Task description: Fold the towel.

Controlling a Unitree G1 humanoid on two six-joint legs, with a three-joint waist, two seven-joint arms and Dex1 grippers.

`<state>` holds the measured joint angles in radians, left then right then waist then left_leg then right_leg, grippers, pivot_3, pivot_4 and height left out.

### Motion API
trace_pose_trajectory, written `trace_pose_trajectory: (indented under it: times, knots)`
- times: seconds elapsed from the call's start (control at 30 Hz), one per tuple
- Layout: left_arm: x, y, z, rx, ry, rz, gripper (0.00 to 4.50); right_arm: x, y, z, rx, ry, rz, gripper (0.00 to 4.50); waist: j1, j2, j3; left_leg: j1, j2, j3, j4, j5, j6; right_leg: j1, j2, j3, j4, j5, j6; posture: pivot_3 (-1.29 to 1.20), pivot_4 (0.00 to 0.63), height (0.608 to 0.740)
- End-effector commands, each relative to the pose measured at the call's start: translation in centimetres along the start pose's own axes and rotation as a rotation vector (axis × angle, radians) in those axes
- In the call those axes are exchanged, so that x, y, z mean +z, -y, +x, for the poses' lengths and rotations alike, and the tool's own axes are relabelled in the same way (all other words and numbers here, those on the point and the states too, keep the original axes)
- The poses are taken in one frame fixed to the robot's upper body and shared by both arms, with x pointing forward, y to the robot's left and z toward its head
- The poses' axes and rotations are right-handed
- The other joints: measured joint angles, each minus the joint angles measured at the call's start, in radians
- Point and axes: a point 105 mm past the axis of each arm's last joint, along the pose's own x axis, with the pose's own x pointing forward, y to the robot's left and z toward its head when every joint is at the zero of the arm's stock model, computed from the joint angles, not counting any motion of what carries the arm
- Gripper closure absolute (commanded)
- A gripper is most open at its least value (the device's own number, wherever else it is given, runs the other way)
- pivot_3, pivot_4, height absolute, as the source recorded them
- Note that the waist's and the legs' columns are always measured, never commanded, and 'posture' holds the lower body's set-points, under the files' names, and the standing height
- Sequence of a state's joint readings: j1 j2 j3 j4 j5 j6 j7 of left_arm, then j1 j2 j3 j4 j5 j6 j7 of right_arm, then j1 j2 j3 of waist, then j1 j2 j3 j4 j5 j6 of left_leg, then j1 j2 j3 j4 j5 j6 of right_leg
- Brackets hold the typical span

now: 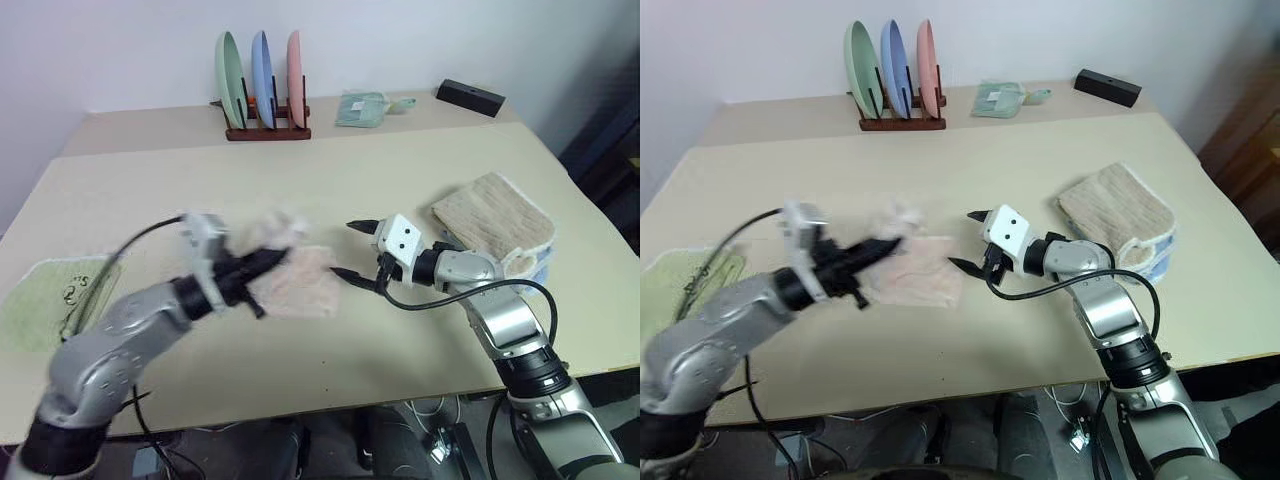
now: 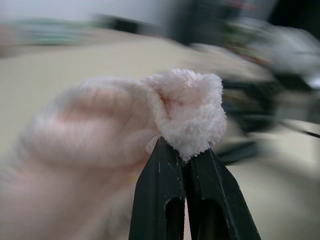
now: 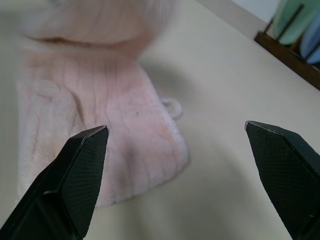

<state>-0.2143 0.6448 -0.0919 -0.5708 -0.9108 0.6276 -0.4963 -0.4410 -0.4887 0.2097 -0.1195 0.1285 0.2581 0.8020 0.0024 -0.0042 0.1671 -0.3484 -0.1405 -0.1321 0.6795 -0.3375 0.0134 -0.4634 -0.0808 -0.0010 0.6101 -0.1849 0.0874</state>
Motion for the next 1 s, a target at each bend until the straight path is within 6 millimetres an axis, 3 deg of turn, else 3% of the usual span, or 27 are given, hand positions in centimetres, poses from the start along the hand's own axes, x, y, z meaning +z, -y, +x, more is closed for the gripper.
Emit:
trace_pose_trajectory:
  times: [0.03,0.17,0.47,0.8,1.0]
  knots:
    - [-2.1,1.0,1.1,-0.094,-0.124,0.031,4.43,0.6,0.8,-0.5,-0.048,0.02,-0.027,0.0,-0.005,0.0,0.0,0.0,0.0,0.0,-0.001,0.0,0.0,-0.001,0.0,0.0,0.0,0.0,0.0,0.0,0.15,0.74]
    - [-4.0,1.4,1.1,-0.156,-0.217,-0.013,4.43,0.4,1.0,-1.0,-0.073,0.009,-0.028,0.0,0.0,0.0,0.0,0.0,0.001,0.0,-0.001,0.0,-0.001,-0.001,0.001,0.0,0.001,0.0,-0.001,0.0,0.15,0.74]
    - [-3.3,-2.5,-0.5,0.065,-0.172,-0.029,4.43,-0.2,1.0,-1.4,-0.09,-0.011,-0.026,0.0,0.011,0.0,0.0,-0.001,0.001,-0.001,0.001,0.0,-0.001,-0.001,0.001,0.0,0.001,0.0,-0.001,0.0,0.15,0.74]
    - [-4.7,-2.4,-0.4,0.043,-0.217,-0.074,4.43,0.0,1.6,-1.0,-0.104,-0.008,-0.039,0.0,0.011,0.0,0.0,-0.001,0.001,-0.001,0.001,0.0,-0.001,-0.001,0.001,0.0,0.001,0.0,-0.001,0.0,0.15,0.74]
    - [-4.1,-2.4,-2.0,0.06,-0.188,-0.118,1.62,-0.1,1.8,-1.3,-0.118,-0.018,-0.048,0.0,0.01,0.0,0.0,-0.001,0.001,-0.001,0.001,0.0,-0.001,-0.001,0.001,0.0,0.001,0.0,-0.001,0.0,0.15,0.74]
